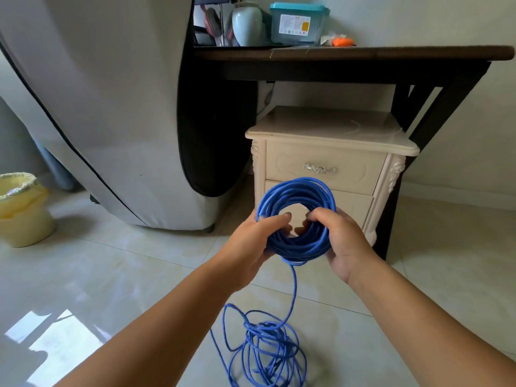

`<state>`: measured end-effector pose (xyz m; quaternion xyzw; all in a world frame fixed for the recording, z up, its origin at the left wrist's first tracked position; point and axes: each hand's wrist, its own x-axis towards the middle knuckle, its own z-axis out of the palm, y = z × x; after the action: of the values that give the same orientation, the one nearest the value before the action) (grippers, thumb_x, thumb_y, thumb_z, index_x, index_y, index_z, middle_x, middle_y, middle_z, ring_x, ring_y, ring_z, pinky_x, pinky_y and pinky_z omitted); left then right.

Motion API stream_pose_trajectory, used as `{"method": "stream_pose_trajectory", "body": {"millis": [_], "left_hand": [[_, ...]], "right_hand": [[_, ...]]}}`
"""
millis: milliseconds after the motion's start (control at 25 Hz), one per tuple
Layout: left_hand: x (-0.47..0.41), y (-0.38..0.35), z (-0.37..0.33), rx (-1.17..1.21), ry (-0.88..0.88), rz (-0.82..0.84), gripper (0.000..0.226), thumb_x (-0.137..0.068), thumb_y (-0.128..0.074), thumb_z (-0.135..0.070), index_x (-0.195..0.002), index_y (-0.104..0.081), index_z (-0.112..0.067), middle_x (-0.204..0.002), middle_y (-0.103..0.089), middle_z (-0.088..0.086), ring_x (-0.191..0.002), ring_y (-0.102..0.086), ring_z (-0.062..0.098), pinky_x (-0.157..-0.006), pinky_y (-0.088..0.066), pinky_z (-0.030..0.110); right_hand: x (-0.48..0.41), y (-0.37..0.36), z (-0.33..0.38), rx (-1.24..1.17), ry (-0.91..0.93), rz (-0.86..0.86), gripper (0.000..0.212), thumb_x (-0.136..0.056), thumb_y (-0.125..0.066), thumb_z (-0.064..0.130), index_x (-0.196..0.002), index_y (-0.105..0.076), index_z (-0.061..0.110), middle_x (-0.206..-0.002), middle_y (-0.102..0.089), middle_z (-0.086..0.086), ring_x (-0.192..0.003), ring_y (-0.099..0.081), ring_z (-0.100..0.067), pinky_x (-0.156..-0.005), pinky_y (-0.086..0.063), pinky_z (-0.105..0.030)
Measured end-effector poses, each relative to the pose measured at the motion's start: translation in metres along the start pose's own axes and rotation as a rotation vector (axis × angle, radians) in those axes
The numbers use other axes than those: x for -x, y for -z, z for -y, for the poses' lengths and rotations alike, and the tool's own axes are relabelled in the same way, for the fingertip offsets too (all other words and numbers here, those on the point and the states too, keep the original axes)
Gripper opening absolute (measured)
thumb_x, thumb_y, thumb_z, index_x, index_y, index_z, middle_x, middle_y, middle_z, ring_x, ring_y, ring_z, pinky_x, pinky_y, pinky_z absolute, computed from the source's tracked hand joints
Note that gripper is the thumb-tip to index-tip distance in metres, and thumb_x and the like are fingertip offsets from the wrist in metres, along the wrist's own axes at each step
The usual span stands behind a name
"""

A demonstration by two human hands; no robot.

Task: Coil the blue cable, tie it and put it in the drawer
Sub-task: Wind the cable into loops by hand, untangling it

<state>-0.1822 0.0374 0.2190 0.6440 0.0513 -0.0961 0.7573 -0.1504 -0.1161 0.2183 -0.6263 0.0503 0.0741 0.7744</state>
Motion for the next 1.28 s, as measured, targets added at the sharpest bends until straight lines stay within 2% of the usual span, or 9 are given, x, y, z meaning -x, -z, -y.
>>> {"method": "stream_pose_trajectory", "body": {"millis": [160, 280, 360, 440, 640, 800, 920, 1120, 1280], "left_hand": [[-0.005, 0.030, -0.011, -0.136, -0.016, 0.126, 0.080, -0.072, -0.074, -0.034, -0.146, -0.043, -0.025, -0.136, -0.057, -0.002, -0.122, -0.058, 0.016, -0.111, -0.042, 0.044], [-0.002, 0.025, -0.014, -0.648, -0.257, 0.161, 0.102, -0.070, -0.073, -0.011, -0.153, -0.023, -0.041, -0.146, -0.038, -0.013, -0.123, -0.050, 0.006, -0.100, -0.049, 0.029], [-0.006, 0.019, -0.004, -1.053, -0.467, 0.119, 0.100, -0.071, -0.075, -0.006, -0.153, -0.025, -0.036, -0.137, -0.042, -0.010, -0.118, -0.050, 0.009, -0.097, -0.051, 0.027], [-0.012, 0.018, 0.000, -1.183, -0.625, -0.019, 0.080, -0.076, -0.073, -0.006, -0.145, -0.041, -0.030, -0.120, -0.053, -0.006, -0.104, -0.056, 0.013, -0.090, -0.053, 0.031], [-0.016, 0.016, -0.005, -1.062, -0.727, -0.210, 0.032, -0.077, -0.073, -0.003, -0.105, -0.064, -0.016, -0.093, -0.058, -0.008, -0.081, -0.057, 0.011, -0.072, -0.052, 0.027], [-0.013, 0.011, -0.004, -0.826, -0.615, -0.356, 0.029, -0.078, -0.069, 0.002, -0.100, -0.063, -0.016, -0.087, -0.059, -0.005, -0.078, -0.059, 0.012, -0.065, -0.047, 0.020], [-0.011, 0.011, -0.009, -0.555, -0.517, -0.441, 0.027, -0.083, -0.060, 0.005, -0.092, -0.063, -0.021, -0.082, -0.065, 0.002, -0.077, -0.065, 0.022, -0.065, -0.057, 0.036], [-0.012, 0.009, -0.010, -0.256, -0.399, -0.467, 0.024, -0.083, -0.061, 0.001, -0.088, -0.064, -0.022, -0.085, -0.070, 0.018, -0.084, -0.067, 0.043, -0.074, -0.057, 0.057], [-0.012, 0.007, -0.010, -0.150, -0.349, -0.426, 0.022, -0.084, -0.062, 0.001, -0.090, -0.065, -0.019, -0.076, -0.064, 0.010, -0.069, -0.061, 0.030, -0.064, -0.053, 0.041]], "right_hand": [[0.002, -0.001, -0.002, 0.511, 0.214, -0.007, 0.013, -0.080, -0.062, 0.009, -0.086, -0.054, 0.016, -0.068, -0.055, 0.000, -0.062, -0.053, -0.019, -0.063, -0.042, -0.033], [0.012, -0.013, -0.007, 0.947, 0.356, 0.094, 0.025, -0.076, -0.066, 0.019, -0.090, -0.047, 0.026, -0.080, -0.059, 0.007, -0.070, -0.054, -0.018, -0.062, -0.044, -0.033], [0.018, -0.021, -0.005, 1.086, 0.454, 0.130, 0.029, -0.078, -0.066, 0.024, -0.099, -0.047, 0.030, -0.091, -0.059, 0.011, -0.080, -0.055, -0.017, -0.064, -0.044, -0.032], [0.023, -0.026, -0.001, 1.166, 0.557, 0.113, 0.033, -0.080, -0.066, 0.028, -0.108, -0.048, 0.029, -0.096, -0.057, 0.013, -0.084, -0.052, -0.015, -0.067, -0.042, -0.031], [0.027, -0.021, 0.011, 0.960, 0.431, 0.179, 0.068, -0.072, -0.073, 0.029, -0.123, -0.028, 0.039, -0.097, -0.054, 0.013, -0.082, -0.060, -0.016, -0.071, -0.053, -0.036], [0.018, -0.003, 0.009, 0.706, 0.207, 0.370, 0.109, -0.062, -0.089, 0.035, -0.141, -0.016, 0.053, -0.117, -0.050, 0.021, -0.101, -0.064, -0.004, -0.091, -0.054, -0.029], [0.008, 0.007, 0.005, 0.595, 0.125, 0.400, 0.117, -0.047, -0.089, 0.053, -0.145, -0.025, 0.046, -0.126, -0.060, 0.012, -0.111, -0.062, -0.002, -0.104, -0.047, -0.033], [0.004, 0.010, 0.002, 0.602, 0.088, 0.424, 0.107, -0.049, -0.091, 0.056, -0.139, -0.038, 0.034, -0.116, -0.070, 0.011, -0.110, -0.064, -0.002, -0.101, -0.048, -0.032], [0.010, 0.000, -0.004, 0.474, 0.100, 0.311, 0.069, -0.064, -0.084, 0.045, -0.120, -0.047, 0.026, -0.106, -0.064, 0.010, -0.098, -0.062, -0.001, -0.084, -0.046, -0.021]]}}
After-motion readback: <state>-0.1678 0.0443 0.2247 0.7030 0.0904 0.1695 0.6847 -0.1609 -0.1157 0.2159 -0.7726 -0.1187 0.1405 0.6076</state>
